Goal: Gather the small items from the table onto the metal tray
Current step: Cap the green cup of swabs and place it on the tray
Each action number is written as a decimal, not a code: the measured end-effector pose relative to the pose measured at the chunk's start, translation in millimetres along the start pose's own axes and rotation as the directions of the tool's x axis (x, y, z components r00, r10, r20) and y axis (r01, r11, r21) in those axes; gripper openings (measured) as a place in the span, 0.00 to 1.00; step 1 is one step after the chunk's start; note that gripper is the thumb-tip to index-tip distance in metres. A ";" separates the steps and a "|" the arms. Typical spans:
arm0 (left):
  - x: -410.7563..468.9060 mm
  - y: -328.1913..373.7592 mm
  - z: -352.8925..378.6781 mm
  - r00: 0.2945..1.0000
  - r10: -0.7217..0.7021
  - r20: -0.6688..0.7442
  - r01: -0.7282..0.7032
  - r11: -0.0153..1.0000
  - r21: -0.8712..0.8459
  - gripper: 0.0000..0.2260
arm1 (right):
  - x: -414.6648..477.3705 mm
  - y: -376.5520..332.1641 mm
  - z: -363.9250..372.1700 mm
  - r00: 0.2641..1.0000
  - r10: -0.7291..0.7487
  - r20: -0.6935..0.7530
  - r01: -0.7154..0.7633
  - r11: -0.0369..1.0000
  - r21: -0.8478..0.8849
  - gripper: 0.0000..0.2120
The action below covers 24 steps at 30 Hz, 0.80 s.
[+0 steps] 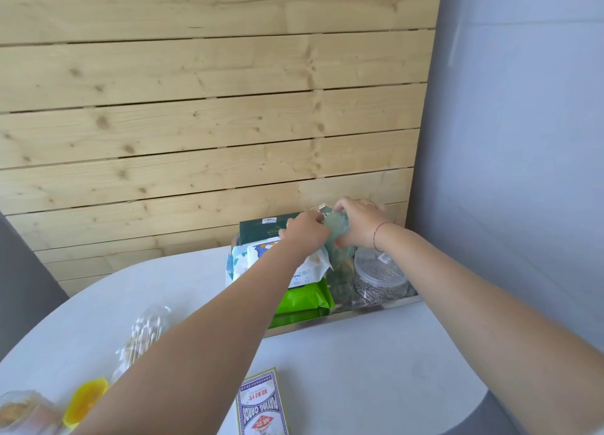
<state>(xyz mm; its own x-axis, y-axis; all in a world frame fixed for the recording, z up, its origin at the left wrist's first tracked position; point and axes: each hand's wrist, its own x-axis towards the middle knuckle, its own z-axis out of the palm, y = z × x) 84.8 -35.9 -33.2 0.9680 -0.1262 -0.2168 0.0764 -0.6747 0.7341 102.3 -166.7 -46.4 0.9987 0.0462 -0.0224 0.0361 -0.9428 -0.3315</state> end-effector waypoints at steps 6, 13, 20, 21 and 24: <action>9.9 -2.6 4.7 0.998 0.047 -0.051 -0.034 0.975 0.218 0.13 | 1.3 5.7 18.3 0.999 -0.013 -0.053 0.003 0.985 -0.171 0.33; 10.0 -6.5 6.3 0.995 0.099 -0.001 -0.092 0.928 0.361 0.17 | 3.7 2.2 18.0 0.998 0.001 -0.060 -0.018 0.962 -0.273 0.35; -13.0 -20.6 -9.1 0.961 0.177 -0.211 -0.130 0.967 0.220 0.17 | -22.1 -13.0 7.4 0.992 0.033 -0.119 -0.062 0.966 -0.250 0.36; -22.0 -25.3 -13.4 0.947 0.197 -0.254 -0.150 0.970 0.193 0.19 | -30.8 -20.2 4.9 0.985 0.017 -0.174 -0.055 0.975 -0.214 0.33; -60.5 -49.2 -32.0 0.907 0.231 -0.353 -0.201 0.972 0.118 0.20 | -65.1 -62.8 6.9 0.934 -0.107 -0.340 0.098 0.994 -0.044 0.22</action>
<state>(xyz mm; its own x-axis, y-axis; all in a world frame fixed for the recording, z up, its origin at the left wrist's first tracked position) 30.2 28.1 -35.6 0.9797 -0.0135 0.2001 -0.1490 -0.7168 0.6812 34.8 -108.2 -30.6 0.9415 0.0320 0.3355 0.1357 -0.9472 -0.2905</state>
